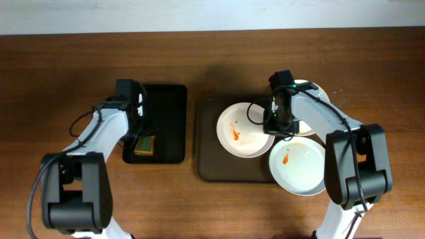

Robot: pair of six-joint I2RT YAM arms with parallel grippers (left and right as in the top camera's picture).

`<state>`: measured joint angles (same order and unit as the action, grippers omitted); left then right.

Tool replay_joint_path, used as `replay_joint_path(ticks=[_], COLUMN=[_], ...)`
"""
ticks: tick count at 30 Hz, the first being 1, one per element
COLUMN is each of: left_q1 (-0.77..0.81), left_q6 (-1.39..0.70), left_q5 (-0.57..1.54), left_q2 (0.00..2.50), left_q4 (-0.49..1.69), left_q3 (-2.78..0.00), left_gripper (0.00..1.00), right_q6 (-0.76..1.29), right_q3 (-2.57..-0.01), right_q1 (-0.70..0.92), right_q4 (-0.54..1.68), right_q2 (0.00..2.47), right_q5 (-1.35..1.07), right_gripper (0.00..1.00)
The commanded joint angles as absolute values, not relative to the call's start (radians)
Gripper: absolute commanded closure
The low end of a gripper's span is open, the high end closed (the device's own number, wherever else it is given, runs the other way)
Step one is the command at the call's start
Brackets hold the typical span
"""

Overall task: Clean dirty plates on tray and stack at the side
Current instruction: 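Lower the left gripper onto the green-and-orange sponge in the black tray, then close the left gripper on the sponge and lift it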

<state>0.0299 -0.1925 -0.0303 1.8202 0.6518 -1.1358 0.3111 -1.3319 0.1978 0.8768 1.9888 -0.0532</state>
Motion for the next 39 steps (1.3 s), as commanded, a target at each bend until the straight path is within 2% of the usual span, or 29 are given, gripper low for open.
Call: replay_joint_path(ticks=[1, 4, 6, 8, 9, 14, 15, 17, 20, 26, 27, 28, 29, 30, 32, 33, 34, 35, 38, 39], left_q1=[0.031, 0.031, 0.031, 0.031, 0.031, 0.031, 0.031, 0.031, 0.031, 0.062, 0.063, 0.064, 0.064, 0.064, 0.063, 0.063, 0.063, 0.063, 0.064, 0.064], left_q6=[-0.194, -0.186, -0.186, -0.186, -0.186, -0.186, -0.186, -0.186, -0.186, -0.185, -0.163, -0.144, -0.141, -0.141, -0.136, -0.103, -0.073, -0.058, -0.059, -0.059], left_q5=[0.046, 0.014, 0.012, 0.032, 0.048, 0.049, 0.049, 0.049, 0.049, 0.044, 0.045, 0.045, 0.045, 0.045, 0.045, 0.045, 0.044, 0.044, 0.045, 0.045], left_q2=[1.850, 1.850, 1.850, 1.851, 1.851, 1.851, 1.851, 1.851, 1.851, 1.906, 1.919, 1.922, 1.922, 1.922, 1.922, 1.922, 1.920, 1.918, 1.918, 1.918], left_q4=[0.617, 0.625, 0.625, 0.610, 0.582, 0.398, 0.371, 0.368, 0.379, 0.330, 0.312, 0.304, 0.304, 0.303, 0.303, 0.309, 0.336, 0.377, 0.553, 0.584], left_q3=[-1.130, -1.128, -1.111, -1.097, -1.094, -1.094, -1.094, -1.094, -1.094, -1.093, -1.093, -1.093, -1.095, -1.095, -1.095, -1.095, -1.099, -1.110, -1.160, -1.161], left_gripper=[0.33, 0.30, 0.41, 0.56, 0.72, 0.77, 0.73, 0.32, 0.24, 0.25, 0.34, 0.55, 0.85, 1.00, 1.00, 0.40, 0.18, 0.08, 0.09, 0.15], right_q6=[0.316, 0.316, 0.316, 0.316, 0.316, 0.315, 0.315, 0.315, 0.315, 0.315, 0.315, 0.315, 0.315, 0.315, 0.315, 0.315, 0.315, 0.315, 0.315, 0.315], right_q3=[-1.324, -1.324, -1.324, -1.324, -1.324, -1.324, -1.324, -1.324, -1.324, -1.324, -1.324, -1.324, -1.324, -1.324, -1.324, -1.324, -1.324, -1.324, -1.324, -1.324], right_q1=[0.202, 0.202, 0.202, 0.202, 0.202, 0.202, 0.202, 0.202, 0.202, 0.202, 0.202, 0.202, 0.202, 0.202, 0.202, 0.202, 0.202, 0.202, 0.202, 0.202], right_q4=[0.874, 0.875, 0.875, 0.875, 0.875, 0.875, 0.875, 0.875, 0.874, 0.874, 0.874, 0.874, 0.874, 0.874, 0.874, 0.874, 0.874, 0.874, 0.873, 0.874], right_q2=[2.002, 2.002, 2.002, 2.002, 2.002, 2.002, 2.002, 2.002, 2.002, 2.002, 2.002, 2.002, 2.002, 2.002, 2.002, 2.002, 2.002, 2.002, 2.002, 2.002], right_q5=[-0.033, -0.034, -0.034, -0.036, -0.046, -0.048, -0.048, -0.048, -0.048, -0.048, -0.047, -0.048, -0.048, -0.048, -0.048, -0.048, -0.048, -0.048, -0.048, -0.048], right_gripper=[0.95, 0.94, 0.94, 0.94, 0.94, 0.94, 0.94, 0.93, 0.93, 0.91, 0.91, 0.91, 0.90, 0.91, 0.90, 0.90, 0.90, 0.90, 0.90, 0.90])
